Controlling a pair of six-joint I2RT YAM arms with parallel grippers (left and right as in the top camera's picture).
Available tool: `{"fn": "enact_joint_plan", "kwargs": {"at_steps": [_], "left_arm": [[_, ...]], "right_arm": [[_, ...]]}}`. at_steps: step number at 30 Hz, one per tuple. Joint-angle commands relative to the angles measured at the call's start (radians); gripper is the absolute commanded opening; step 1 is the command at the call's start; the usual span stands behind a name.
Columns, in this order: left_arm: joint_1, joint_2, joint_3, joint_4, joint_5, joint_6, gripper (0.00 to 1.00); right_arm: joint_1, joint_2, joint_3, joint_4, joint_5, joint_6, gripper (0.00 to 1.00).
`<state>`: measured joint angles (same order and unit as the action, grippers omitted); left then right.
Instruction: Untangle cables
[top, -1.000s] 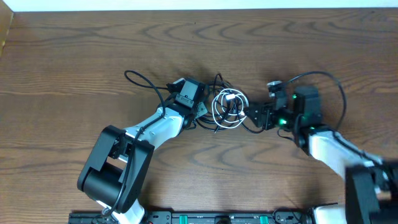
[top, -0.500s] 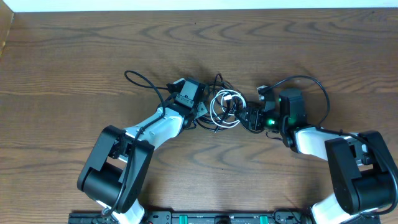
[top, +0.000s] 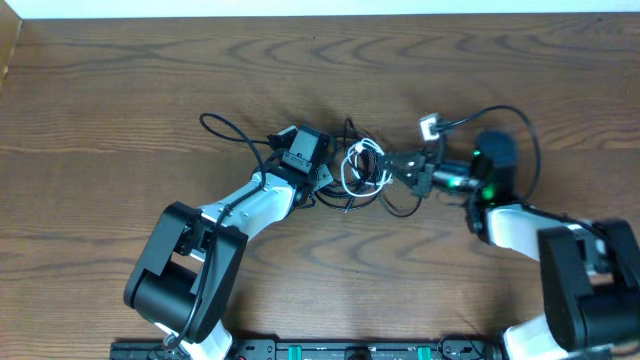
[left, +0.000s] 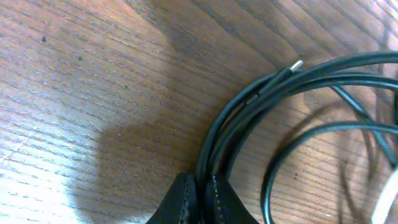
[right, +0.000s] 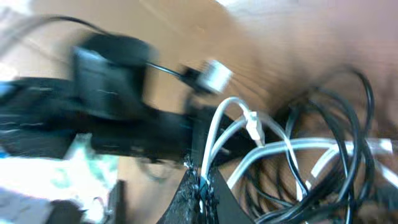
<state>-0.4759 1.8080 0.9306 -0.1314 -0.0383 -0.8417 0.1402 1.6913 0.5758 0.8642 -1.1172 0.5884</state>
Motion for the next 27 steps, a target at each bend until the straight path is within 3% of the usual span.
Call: {"fn": "enact_joint_plan", "kwargs": {"at_steps": [1,7,13,19,21,27], "left_arm": [[0.003,0.002,-0.018,-0.024,-0.027,-0.01,0.08],[0.003,0.002,-0.018,-0.024,-0.027,-0.01,0.08],[0.003,0.002,-0.018,-0.021,-0.027,-0.01,0.08],[0.003,0.002,-0.018,-0.021,-0.027,-0.01,0.08],[0.003,0.002,-0.018,-0.021,-0.027,-0.01,0.08],[0.003,0.002,-0.018,-0.022,-0.026,-0.01,0.08]], "right_arm": [[-0.082,-0.136,0.005,0.046,-0.184,0.093,0.01],[-0.229,-0.337,0.005,0.06,-0.183,0.09,0.02],[-0.36,-0.408,0.005,0.05,-0.172,0.088,0.02],[-0.409,-0.408,0.005,-0.152,-0.069,-0.011,0.02],[-0.417,-0.408,0.005,-0.268,0.026,-0.084,0.02],[-0.423,-0.409,0.005,-0.749,0.702,-0.179,0.02]]}}
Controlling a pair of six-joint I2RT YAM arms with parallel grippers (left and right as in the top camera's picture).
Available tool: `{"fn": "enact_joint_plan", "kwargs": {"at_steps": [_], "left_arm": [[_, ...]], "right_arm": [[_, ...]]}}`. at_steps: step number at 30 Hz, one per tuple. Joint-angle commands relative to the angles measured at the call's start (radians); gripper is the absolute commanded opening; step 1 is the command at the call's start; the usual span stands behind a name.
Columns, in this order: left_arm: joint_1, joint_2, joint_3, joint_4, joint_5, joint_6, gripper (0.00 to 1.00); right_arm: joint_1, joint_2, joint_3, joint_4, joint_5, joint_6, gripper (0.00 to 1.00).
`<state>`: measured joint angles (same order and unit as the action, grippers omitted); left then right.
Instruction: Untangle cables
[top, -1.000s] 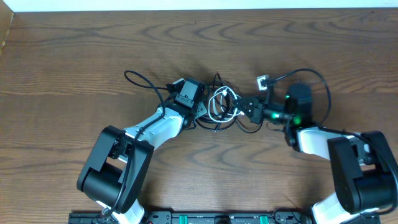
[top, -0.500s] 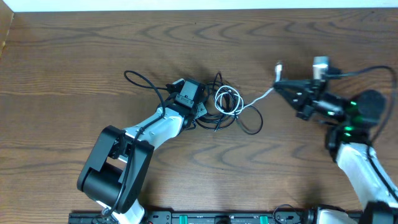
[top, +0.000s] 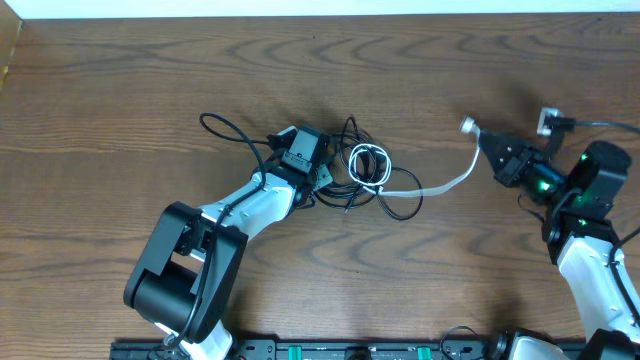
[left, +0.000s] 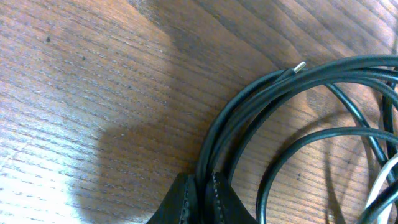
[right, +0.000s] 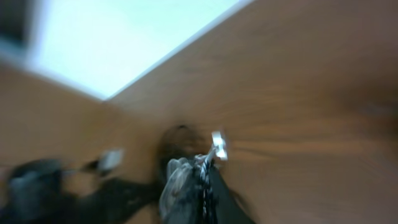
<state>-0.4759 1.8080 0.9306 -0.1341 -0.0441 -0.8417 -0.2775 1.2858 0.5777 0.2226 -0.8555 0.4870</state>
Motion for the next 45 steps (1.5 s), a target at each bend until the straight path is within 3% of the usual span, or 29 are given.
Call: {"fn": "enact_joint_plan", "kwargs": {"at_steps": [1,6,8,11,14,18,21,24,30,37,45], "left_arm": [[0.003,0.002,-0.018,-0.019,-0.021,-0.01,0.08],[0.003,0.002,-0.018,-0.021,-0.021,-0.01,0.08],[0.003,0.002,-0.018,-0.022,-0.02,-0.01,0.08],[0.003,0.002,-0.018,-0.021,-0.02,-0.01,0.08],[0.003,0.002,-0.018,-0.022,-0.02,-0.01,0.07],[0.003,0.002,-0.018,-0.022,-0.021,-0.01,0.08],[0.003,0.002,-0.018,-0.022,-0.021,-0.01,0.08],[0.003,0.002,-0.018,-0.022,-0.021,-0.01,0.08],[0.003,0.002,-0.018,-0.022,-0.021,-0.026,0.08],[0.003,0.002,-0.018,-0.022,-0.021,-0.025,0.08],[0.003,0.002,-0.018,-0.023,-0.019,-0.025,0.08]], "right_arm": [[-0.005,-0.003,0.004,-0.138,0.499,-0.077,0.01],[-0.014,-0.053,0.022,-0.307,0.69,-0.077,0.04],[-0.016,-0.082,0.031,-0.332,0.627,-0.077,0.23],[-0.014,-0.137,0.032,-0.328,0.336,-0.077,0.4],[0.023,-0.164,0.032,-0.31,0.121,-0.076,0.38],[0.211,-0.162,0.032,-0.323,0.095,-0.065,0.41],[0.375,-0.162,0.032,-0.315,0.18,-0.048,0.43],[0.49,-0.162,0.032,-0.313,0.273,0.037,0.51],[0.66,-0.097,0.032,-0.311,0.411,0.22,0.47],[0.71,0.098,0.032,-0.102,0.47,0.319,0.52],[0.7,0.255,0.062,-0.067,0.575,0.354,0.53]]}}
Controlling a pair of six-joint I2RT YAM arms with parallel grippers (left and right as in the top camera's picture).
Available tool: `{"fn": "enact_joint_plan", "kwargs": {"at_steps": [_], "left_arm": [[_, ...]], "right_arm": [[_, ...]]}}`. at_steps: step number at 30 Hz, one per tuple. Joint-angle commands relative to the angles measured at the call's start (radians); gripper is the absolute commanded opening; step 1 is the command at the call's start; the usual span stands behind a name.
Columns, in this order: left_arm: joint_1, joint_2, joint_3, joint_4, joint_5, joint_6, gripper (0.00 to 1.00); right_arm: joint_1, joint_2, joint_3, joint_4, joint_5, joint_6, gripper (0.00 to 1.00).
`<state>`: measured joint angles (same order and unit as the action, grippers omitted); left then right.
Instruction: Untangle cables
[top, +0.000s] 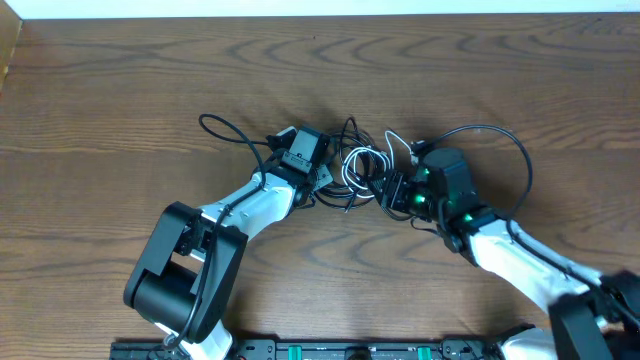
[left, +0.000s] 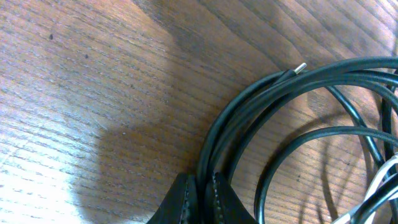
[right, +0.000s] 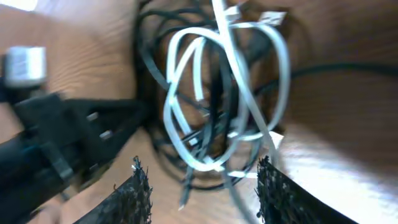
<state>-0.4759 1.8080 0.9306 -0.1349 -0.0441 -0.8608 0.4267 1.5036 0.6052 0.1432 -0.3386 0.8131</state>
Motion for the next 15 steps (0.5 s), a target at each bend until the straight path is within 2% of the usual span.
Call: {"fn": "enact_joint_plan", "kwargs": {"at_steps": [1,8,13,15], "left_arm": [[0.003,0.002,-0.018,-0.022,-0.019,-0.006,0.08],[0.003,0.002,-0.018,-0.022,-0.016,-0.006,0.08],[0.003,0.002,-0.018,-0.022,-0.016,-0.006,0.08],[0.003,0.002,-0.018,-0.022,-0.017,-0.006,0.08]], "right_arm": [[-0.004,0.048,0.037,0.021,0.064,0.028,0.54],[-0.007,0.095,0.037,0.102,0.097,0.029,0.52],[-0.007,0.159,0.037,0.201,0.093,0.077,0.46],[-0.007,0.188,0.037,0.232,0.085,0.084,0.4]]}}
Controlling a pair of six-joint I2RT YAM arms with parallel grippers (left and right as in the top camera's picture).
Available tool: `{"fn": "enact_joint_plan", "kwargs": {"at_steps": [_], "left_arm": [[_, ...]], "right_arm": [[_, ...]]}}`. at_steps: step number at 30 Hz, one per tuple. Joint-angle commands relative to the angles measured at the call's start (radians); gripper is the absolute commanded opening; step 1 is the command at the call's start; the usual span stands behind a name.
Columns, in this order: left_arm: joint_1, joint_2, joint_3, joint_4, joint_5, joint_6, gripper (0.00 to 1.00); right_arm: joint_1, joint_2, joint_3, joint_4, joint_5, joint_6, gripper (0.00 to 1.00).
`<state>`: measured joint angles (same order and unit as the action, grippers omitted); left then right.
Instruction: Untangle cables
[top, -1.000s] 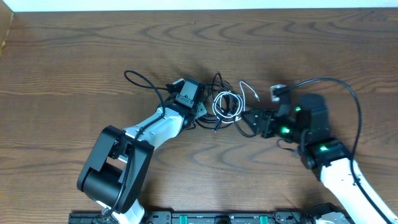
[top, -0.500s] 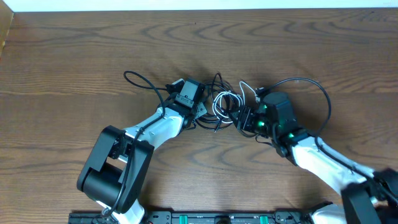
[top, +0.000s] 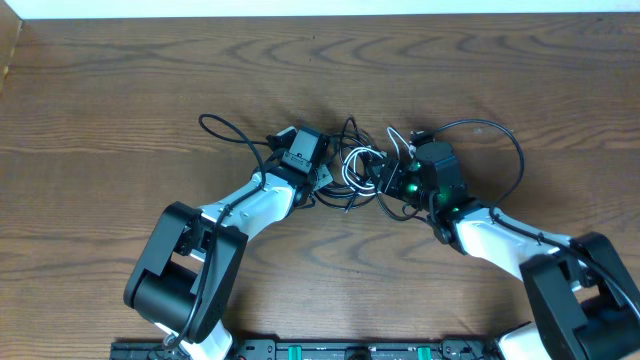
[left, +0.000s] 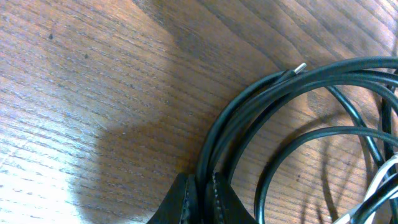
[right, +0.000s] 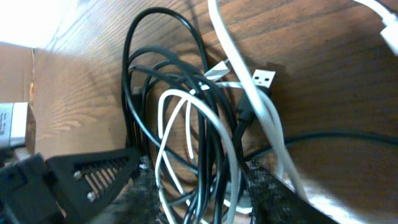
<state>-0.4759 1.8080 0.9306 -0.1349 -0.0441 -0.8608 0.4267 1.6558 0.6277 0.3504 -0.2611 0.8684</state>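
Observation:
A tangle of black and white cables (top: 360, 168) lies mid-table. My left gripper (top: 322, 175) sits at its left edge, shut on a strand of the black cable (left: 261, 93); the closed tips (left: 202, 190) pinch it at the bottom of the left wrist view. My right gripper (top: 385, 180) is at the tangle's right side, open. In the right wrist view its fingers (right: 146, 186) straddle several black and white strands, with the gripper (right: 202, 199) low over them. The white cable (right: 249, 93) ends in a USB plug (right: 263, 78).
A loose black loop (top: 225, 128) trails left of the left gripper. A thin black lead (top: 500, 135) arcs behind the right wrist. The brown wooden table (top: 120, 80) extends all round; its far edge (top: 320, 14) meets a white wall.
My right gripper, open both times, has moved slightly left and closer into the tangle, so its fingers now straddle the strands. My left gripper has not moved.
At first my right gripper was shut on the white cable at the tangle. Then it was far to the right with the white cable stretched out after it. Later it was back at the tangle, open, the white cable bunched there. My left gripper held the black cable throughout.

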Motion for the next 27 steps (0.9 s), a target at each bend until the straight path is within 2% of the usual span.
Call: {"fn": "enact_joint_plan", "kwargs": {"at_steps": [1,2,5,9,16,19,23,27], "left_arm": [[0.003,0.002,-0.018,-0.022,-0.017,-0.006,0.08],[0.003,0.002,-0.018,-0.023,-0.017,-0.005,0.08],[0.003,0.002,-0.018,-0.026,-0.021,-0.005,0.08],[0.003,0.002,-0.022,-0.026,-0.021,-0.005,0.08],[0.003,0.002,-0.024,-0.026,-0.021,-0.005,0.08],[0.003,0.002,-0.024,-0.026,-0.021,-0.005,0.08],[0.003,0.002,-0.024,-0.026,-0.021,-0.005,0.08],[0.003,0.002,-0.024,-0.024,-0.022,-0.006,0.08]], "right_arm": [[-0.007,0.041,0.015,0.028,0.007,0.028,0.37],[-0.007,0.043,0.015,0.029,0.005,0.026,0.31],[-0.008,0.04,0.015,0.049,-0.03,0.003,0.01],[-0.009,0.028,0.015,0.147,-0.151,0.001,0.01],[-0.079,-0.036,0.015,0.534,-0.59,-0.079,0.01],[-0.125,-0.044,0.015,0.695,-0.724,-0.05,0.01],[-0.2,-0.044,0.016,0.775,-0.792,-0.03,0.01],[-0.275,-0.044,0.049,0.904,-0.851,0.096,0.01]]}}
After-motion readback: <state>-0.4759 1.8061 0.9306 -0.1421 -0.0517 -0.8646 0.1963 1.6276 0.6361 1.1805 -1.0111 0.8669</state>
